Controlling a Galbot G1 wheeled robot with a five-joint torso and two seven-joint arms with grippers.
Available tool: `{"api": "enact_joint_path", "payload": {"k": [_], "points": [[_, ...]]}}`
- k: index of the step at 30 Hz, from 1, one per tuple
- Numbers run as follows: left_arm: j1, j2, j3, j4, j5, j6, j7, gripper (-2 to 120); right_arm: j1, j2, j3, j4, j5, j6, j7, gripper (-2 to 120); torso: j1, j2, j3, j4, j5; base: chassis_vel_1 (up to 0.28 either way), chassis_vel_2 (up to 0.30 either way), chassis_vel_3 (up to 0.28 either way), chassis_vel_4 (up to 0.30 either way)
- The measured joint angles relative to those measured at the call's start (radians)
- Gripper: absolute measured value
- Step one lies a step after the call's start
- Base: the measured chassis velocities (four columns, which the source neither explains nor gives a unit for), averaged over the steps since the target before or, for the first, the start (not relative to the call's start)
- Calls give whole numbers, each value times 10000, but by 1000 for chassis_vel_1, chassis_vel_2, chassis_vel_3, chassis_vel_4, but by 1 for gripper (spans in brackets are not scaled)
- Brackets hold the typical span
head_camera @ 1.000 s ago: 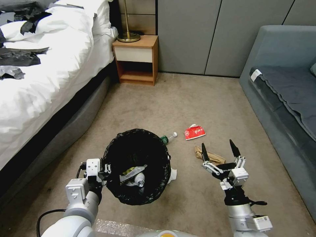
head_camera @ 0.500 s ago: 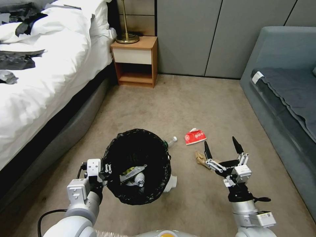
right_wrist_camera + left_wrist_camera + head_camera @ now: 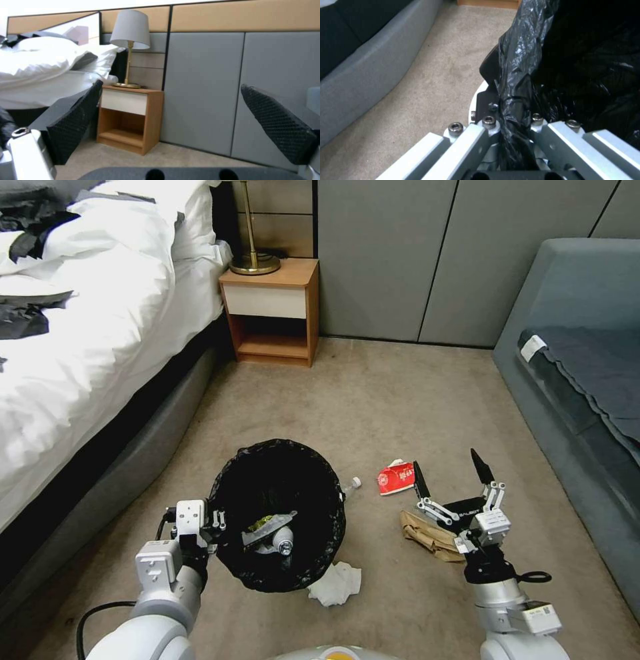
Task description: Pick up the trash bin, then pick up the garbage from the floor and place it into the trash bin.
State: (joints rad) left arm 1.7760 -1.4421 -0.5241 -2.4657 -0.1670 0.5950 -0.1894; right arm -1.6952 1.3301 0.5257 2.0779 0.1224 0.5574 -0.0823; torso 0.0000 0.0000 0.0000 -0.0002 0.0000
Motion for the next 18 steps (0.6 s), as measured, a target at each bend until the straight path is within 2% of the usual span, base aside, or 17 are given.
{"api": "enact_joint_path", "payload": {"k": [6, 9, 13, 14, 15, 17, 18], "points": [[1, 14, -2, 24, -6, 0, 1, 0, 542, -360, 388, -489, -171, -380, -79, 100, 0, 0, 0, 0, 1, 0, 0, 0, 0], [16, 9, -3, 46, -3, 0, 1, 0, 976, -692, 591, -941, -255, -915, -303, 100, 1, -1, 1, 0, 3, 0, 0, 0, 0], [36, -29, -7, 124, 44, 0, -1, 0, 2138, -1689, 772, -2349, -615, -2254, -1359, 100, 0, 0, 1, 4, 1, 0, 0, 0, 0], [36, -29, -7, 124, 44, 0, -1, 0, 2138, -1689, 772, -2349, -615, -2254, -1359, 100, 0, 0, 1, 4, 1, 0, 0, 0, 0], [36, -38, -9, 147, 56, 0, -1, 0, 2315, -1879, 697, -2593, -622, -2433, -1490, 100, 0, 0, 1, 3, 1, 0, 0, 0, 0], [29, -74, -18, 248, 116, 0, -3, 0, 3142, -2596, 66, -4055, -546, -2975, -2045, 100, 0, 0, 1, 1, 3, 0, 0, 0, 0], [29, -74, -18, 248, 116, 0, -3, 0, 3142, -2596, 66, -4055, -546, -2975, -2045, 100, 0, 0, 1, 1, 3, 0, 0, 0, 0]]}}
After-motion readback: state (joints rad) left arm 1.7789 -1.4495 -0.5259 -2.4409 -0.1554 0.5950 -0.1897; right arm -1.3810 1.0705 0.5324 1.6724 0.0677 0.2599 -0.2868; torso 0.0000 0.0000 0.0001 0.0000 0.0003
